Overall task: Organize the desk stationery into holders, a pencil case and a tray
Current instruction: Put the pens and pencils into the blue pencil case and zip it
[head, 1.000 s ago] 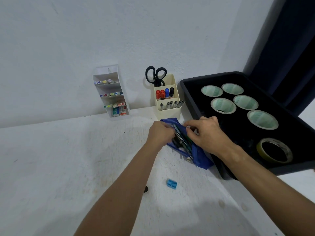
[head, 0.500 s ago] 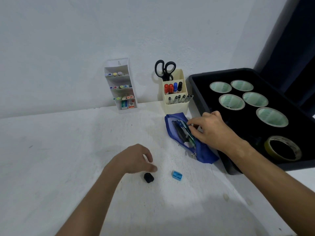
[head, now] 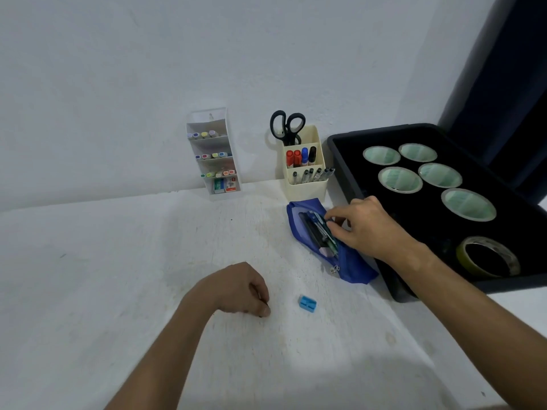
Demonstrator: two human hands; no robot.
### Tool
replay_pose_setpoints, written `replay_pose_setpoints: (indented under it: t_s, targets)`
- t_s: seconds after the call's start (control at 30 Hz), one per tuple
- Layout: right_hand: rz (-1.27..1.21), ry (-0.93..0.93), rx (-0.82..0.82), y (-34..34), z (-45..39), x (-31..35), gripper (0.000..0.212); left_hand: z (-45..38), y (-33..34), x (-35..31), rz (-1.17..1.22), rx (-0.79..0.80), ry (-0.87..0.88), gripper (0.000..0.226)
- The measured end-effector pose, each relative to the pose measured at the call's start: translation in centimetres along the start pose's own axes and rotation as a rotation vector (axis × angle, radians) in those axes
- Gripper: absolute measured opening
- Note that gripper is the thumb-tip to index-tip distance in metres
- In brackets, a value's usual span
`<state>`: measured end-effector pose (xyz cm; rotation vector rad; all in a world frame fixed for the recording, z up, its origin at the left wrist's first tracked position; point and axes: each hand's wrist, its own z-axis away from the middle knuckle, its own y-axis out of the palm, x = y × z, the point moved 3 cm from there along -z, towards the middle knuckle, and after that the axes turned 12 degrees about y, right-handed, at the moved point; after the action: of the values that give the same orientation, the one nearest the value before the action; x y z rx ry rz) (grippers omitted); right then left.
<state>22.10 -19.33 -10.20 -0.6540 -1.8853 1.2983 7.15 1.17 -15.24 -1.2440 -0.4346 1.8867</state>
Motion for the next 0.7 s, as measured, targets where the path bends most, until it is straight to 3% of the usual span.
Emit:
replay_pose_setpoints:
  t_s: [0.13, 0.43, 0.7]
  targets:
    - [-0.001, 0.015, 0.006, 0.0, 0.0, 0.0, 0.022, -1.0, -1.3, -0.9, -0.028, -0.022, 0.021, 0.027]
    - [-0.036, 0.028, 0.001, -0.3, 0.2, 0.2, 0.023, -8.1, -5.4, -5.2, 0.184, -0.533, 0.065, 0.016]
    - [-0.099, 0.058, -0.059, -0.3, 0.0, 0.0, 0.022, -12.2, -4.0, -5.9, 0.349, -0.781, -0.056, 0.022]
